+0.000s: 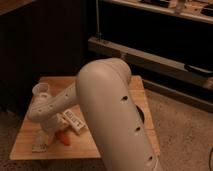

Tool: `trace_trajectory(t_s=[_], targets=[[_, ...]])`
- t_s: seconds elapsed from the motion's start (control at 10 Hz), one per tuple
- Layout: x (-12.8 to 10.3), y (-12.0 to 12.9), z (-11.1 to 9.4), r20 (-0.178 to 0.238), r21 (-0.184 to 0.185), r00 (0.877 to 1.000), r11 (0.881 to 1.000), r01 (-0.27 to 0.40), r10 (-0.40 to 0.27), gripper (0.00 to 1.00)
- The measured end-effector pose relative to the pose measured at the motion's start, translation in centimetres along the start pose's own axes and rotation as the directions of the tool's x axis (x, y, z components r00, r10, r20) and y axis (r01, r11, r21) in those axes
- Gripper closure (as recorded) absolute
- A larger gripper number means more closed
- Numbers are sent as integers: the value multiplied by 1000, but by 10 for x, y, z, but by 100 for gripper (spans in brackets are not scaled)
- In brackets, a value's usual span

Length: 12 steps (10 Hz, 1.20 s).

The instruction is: Drag the pepper across the table

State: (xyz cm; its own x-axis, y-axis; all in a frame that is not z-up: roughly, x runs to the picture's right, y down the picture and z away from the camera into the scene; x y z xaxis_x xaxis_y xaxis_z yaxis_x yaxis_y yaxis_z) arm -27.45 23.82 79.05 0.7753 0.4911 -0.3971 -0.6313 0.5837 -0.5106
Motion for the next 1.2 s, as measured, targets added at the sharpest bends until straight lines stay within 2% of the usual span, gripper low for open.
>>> trace_trajectory(t_s=[0.4, 1.2], targets=[[2, -8, 0, -42, -57, 998, 998, 36, -39, 20], [8, -11, 10, -42, -68, 996, 995, 77, -80, 20]])
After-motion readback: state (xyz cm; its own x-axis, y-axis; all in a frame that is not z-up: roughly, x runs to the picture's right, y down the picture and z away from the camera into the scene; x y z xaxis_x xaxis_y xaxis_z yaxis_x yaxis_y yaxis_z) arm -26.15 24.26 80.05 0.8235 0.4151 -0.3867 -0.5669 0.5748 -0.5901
